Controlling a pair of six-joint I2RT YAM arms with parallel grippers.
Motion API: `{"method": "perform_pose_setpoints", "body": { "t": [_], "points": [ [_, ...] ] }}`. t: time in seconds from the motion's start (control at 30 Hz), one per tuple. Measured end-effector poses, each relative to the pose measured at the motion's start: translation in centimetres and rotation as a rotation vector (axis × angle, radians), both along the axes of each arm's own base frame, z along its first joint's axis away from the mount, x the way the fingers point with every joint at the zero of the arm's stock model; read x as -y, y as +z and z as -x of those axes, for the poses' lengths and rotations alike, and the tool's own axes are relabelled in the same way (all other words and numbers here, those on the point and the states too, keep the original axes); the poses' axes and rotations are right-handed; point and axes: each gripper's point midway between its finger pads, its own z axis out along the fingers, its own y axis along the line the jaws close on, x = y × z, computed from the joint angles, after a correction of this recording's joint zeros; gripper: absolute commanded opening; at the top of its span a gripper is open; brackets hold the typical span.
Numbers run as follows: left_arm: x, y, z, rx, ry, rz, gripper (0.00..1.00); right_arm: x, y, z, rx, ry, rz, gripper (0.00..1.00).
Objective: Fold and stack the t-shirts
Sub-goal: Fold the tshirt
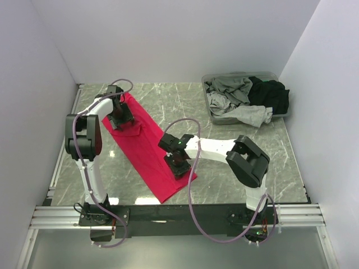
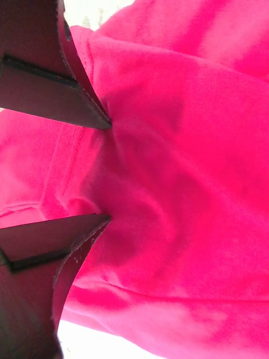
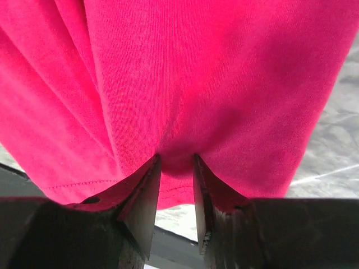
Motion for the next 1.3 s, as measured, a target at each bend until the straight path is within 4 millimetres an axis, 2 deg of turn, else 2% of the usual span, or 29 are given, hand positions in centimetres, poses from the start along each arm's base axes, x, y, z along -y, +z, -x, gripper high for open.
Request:
{"method": "perform_pose_setpoints", "body": {
  "t": [0.3, 0.77, 0.93, 1.13, 1.2, 1.3],
  "points": [
    [1.0, 0.0, -3.7, 0.042, -0.09, -0.026, 0.68, -2.0, 0.0, 0.5, -0.041, -0.019, -0.079, 0.37],
    [2.2, 0.2, -6.4, 0.117, -0.222, -0.03, 0.69, -7.4, 0.4, 1.7, -0.1, 0.033, -0.154, 0.37],
    [2.3, 0.3, -6.5, 0.122, -0.218, -0.029, 0.73, -7.0, 0.9, 1.6, -0.088, 0.043, -0.12, 0.39],
    [2.3, 1.2, -6.3, 0.125, -0.195, -0.027, 0.77, -6.3, 4.1, 0.2, -0.019, 0.036, -0.112, 0.41],
    [2.2, 2.2, -6.2, 0.135, -0.179, -0.025, 0.77, -5.5, 5.4, -0.5, 0.006, 0.021, -0.123, 0.41],
    [2.2, 5.5, -6.3, 0.194, -0.141, -0.017, 0.77, -3.4, 6.7, -1.5, 0.036, -0.017, -0.134, 0.41]
  ]
}}
